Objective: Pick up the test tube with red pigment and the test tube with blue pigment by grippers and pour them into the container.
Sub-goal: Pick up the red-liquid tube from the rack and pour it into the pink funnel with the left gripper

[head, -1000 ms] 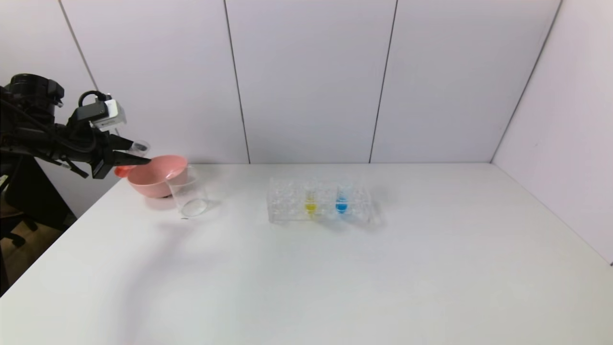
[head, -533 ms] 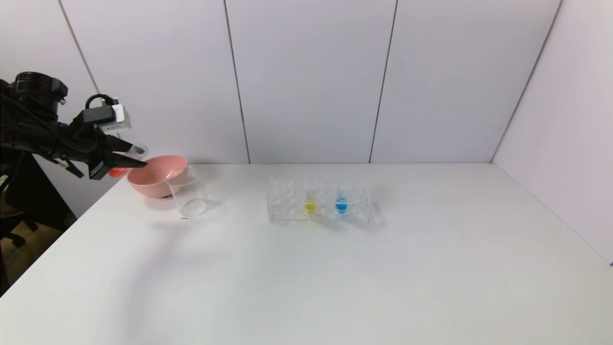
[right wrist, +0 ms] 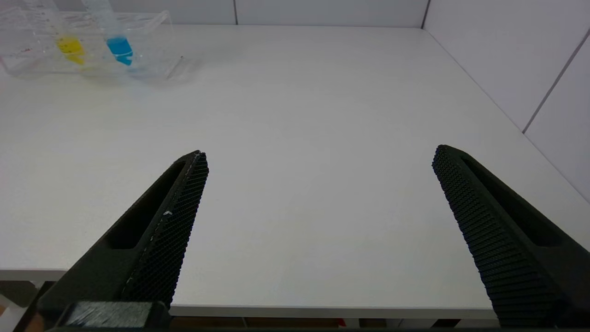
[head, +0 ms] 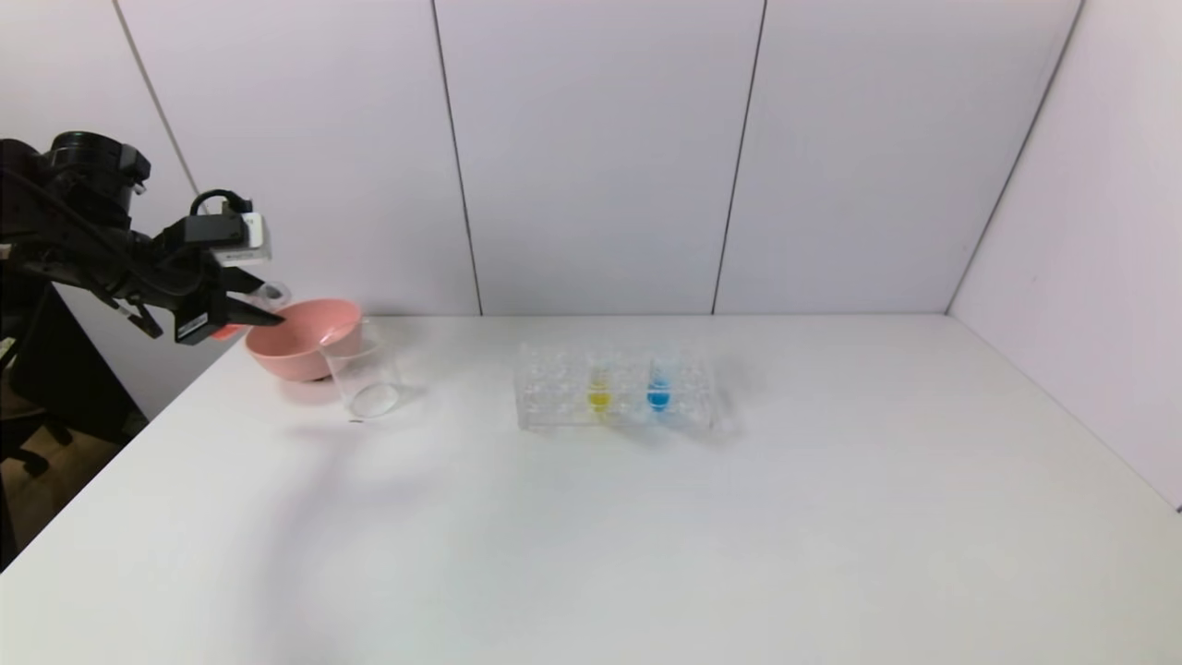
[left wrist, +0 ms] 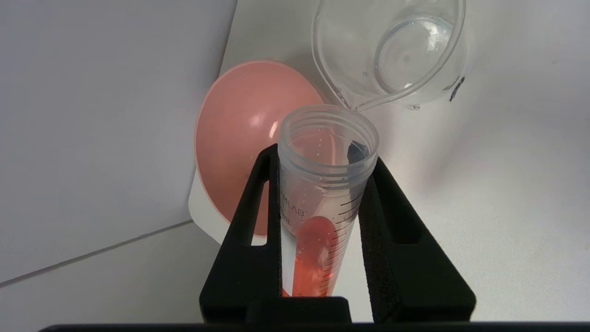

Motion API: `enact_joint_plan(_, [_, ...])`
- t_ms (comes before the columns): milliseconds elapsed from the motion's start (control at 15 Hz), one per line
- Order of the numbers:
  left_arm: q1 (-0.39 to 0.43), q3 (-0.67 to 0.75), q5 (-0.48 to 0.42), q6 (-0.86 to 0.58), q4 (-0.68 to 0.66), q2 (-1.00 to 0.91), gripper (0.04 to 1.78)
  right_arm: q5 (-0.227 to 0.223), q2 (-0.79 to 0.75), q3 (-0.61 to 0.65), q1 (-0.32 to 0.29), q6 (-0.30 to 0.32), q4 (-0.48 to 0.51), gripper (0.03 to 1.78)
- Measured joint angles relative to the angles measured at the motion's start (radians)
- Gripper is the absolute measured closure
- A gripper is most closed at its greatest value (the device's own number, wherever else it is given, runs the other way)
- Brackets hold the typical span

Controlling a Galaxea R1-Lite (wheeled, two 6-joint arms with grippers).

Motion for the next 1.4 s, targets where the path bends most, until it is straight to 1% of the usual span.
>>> enact_joint_plan(333, [-0.019,-0.024,0.068,0.11,0.044,0.013,1.32,0.0,0.0,0.0,0.0,0.0,0.0,0.04])
enact_joint_plan(600, [-0.028,-0.03,0.108,0.159,0.047,0.019,1.32,0.0,0.0,0.0,0.0,0.0,0.0,0.04])
enact_joint_plan(1400, [-0.072,-0.031,0.154,0.164,0.036,0.038,1.32,0.0,0.0,0.0,0.0,0.0,0.0,0.04])
